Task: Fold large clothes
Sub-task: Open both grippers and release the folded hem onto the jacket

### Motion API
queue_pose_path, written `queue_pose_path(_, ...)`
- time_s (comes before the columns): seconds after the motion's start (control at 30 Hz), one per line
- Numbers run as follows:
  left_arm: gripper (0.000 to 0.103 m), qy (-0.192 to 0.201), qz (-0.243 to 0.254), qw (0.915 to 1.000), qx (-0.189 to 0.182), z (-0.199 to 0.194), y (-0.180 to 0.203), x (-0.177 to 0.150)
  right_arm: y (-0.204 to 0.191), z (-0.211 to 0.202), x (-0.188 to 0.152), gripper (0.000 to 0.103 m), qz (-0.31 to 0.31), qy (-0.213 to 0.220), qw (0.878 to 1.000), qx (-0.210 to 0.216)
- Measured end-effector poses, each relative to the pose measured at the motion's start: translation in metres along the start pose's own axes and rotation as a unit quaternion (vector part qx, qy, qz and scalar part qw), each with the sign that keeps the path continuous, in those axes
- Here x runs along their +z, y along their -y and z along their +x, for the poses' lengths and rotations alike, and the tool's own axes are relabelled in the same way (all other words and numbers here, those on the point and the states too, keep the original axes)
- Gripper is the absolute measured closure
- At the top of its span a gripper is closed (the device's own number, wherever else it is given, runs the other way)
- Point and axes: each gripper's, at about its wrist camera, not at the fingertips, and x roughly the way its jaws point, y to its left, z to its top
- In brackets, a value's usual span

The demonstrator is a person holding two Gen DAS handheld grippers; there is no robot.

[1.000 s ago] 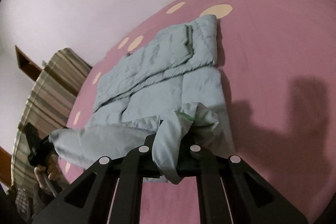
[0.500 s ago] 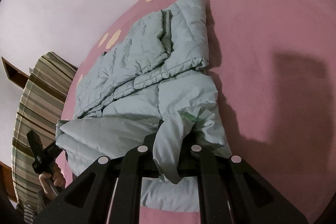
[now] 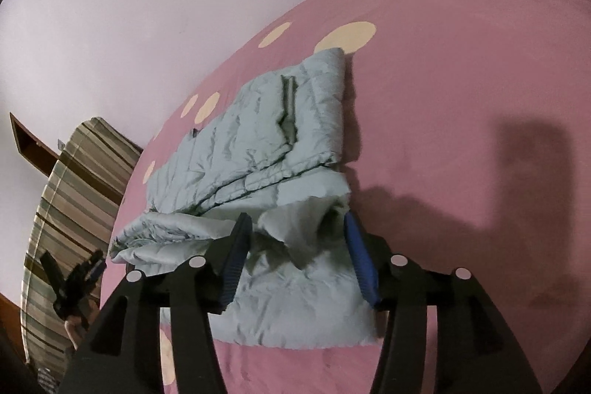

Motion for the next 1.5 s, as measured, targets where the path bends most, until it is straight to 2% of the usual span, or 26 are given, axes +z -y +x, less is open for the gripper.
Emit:
queue_pose_path(0.33,0.025,-0.024,-0.02,0.9995,0.0,-0.003,-0.028,-0.036,0.017,-0.013,-0.01,0.05,0.003,0.014,1.0,-0.019)
queue_pose_path(0.6,0.025,-0.023,0.041,0.9989,0.009,0.006,-0.005,-0.031,0.025,-0.017,-0.018,0.05,0.011,0.016,1.0,-0.023)
queue_pose_path(0.73,0.025,-0.031,0.046,0.9984,0.006,0.018,0.003,-0.026,0.021,-0.021,-0.022,0.05,-0.005,0.024,0.999,-0.037)
queue_pose_path(1.0,0.025,-0.039,0.046,0.9982,0.001,0.033,0.009,-0.016,0.035,-0.03,-0.02,0.05,0.019,0.043,0.998,-0.033)
queue_pose_path(1.2,0.025,-0.043,0.048,0.9979,0.0,0.037,0.01,-0.014,0.032,-0.025,-0.023,0.05,-0.007,0.031,0.999,-0.036)
queue_pose_path(1.4,0.025,-0.049,0.056,0.9972,-0.011,0.044,0.016,-0.009,0.007,-0.009,-0.014,0.05,-0.067,0.022,0.997,-0.034)
queue_pose_path(1.47,0.025,-0.051,0.062,0.9967,-0.015,0.047,0.02,-0.007,0.0,-0.005,-0.009,0.038,-0.088,0.022,0.995,-0.029)
queue_pose_path(1.5,0.025,-0.053,0.067,0.9961,-0.018,0.049,0.022,-0.006,-0.003,-0.002,-0.006,0.038,-0.095,0.022,0.995,-0.027)
